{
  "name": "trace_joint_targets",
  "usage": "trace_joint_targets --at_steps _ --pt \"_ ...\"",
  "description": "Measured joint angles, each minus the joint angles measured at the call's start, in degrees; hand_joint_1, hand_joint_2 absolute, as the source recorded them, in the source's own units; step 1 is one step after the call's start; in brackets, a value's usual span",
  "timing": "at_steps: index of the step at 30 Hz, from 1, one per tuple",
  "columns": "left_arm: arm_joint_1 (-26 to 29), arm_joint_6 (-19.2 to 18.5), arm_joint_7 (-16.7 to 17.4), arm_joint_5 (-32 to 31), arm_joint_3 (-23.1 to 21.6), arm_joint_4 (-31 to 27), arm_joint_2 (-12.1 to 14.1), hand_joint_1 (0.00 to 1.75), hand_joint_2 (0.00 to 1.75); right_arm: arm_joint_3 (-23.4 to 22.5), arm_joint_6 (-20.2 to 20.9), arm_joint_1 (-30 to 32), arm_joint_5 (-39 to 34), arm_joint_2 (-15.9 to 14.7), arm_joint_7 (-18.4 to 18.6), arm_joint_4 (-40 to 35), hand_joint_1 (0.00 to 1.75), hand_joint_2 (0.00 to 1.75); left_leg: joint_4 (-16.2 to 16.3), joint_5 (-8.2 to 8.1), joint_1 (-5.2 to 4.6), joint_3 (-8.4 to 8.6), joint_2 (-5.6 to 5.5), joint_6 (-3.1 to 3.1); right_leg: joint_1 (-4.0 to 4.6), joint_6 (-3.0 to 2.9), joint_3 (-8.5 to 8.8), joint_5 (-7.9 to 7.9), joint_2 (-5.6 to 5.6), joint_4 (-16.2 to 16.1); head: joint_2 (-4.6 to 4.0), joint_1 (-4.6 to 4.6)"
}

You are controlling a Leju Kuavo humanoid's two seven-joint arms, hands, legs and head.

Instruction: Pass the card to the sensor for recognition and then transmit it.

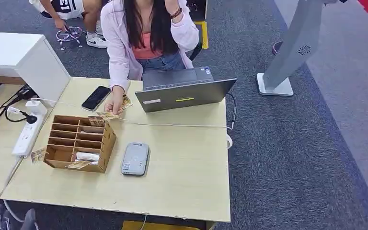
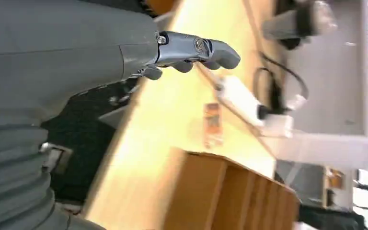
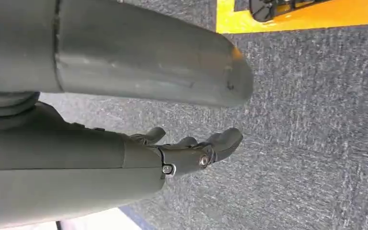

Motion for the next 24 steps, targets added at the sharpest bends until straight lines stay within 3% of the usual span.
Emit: trace_joint_targets --at_steps 5,8,14,24 --pt "-0.15 3.54 -0.55 -2.29 -5.42 -8.07 2.27 0.0 1.75 -0.35 0.04 0.01 1.81 0.24 1.07 0.28 0.0 0.0 0.0 0.01 0.0 0.04 0.01 -0.01 0.0 0.0 -0.02 0.0 0.02 0.0 0.0 -0.07" --pt "-2.8 6.3 0.06 -5.1 -8.1 -9.33 4.18 0.0 1.75 -0.35 0.55 -0.06 3.11 0.31 1.51 0.33 0.0 0.0 0.0 0.08 0.0 0.04 -0.01 -0.01 0.0 -0.04 0.01 0.04 -0.02 0.0 0.0 -0.07" --pt "-9.1 10.75 2.97 -12.98 -12.31 -8.08 7.1 0.0 1.75 -0.28 1.14 -0.07 5.2 0.33 1.58 0.39 0.0 0.0 0.0 0.15 0.01 0.03 0.01 -0.04 0.01 -0.04 -0.02 0.16 0.01 0.01 0.0 -0.07" --pt "-20.35 14.6 7.77 -25.37 -18.94 0.35 10.45 0.0 1.75 0.72 2.09 -0.09 7.74 0.33 1.58 0.57 0.0 0.0 0.02 0.2 0.0 0.03 0.02 0.01 0.01 -0.04 -0.04 0.22 0.03 0.01 0.0 -0.07"
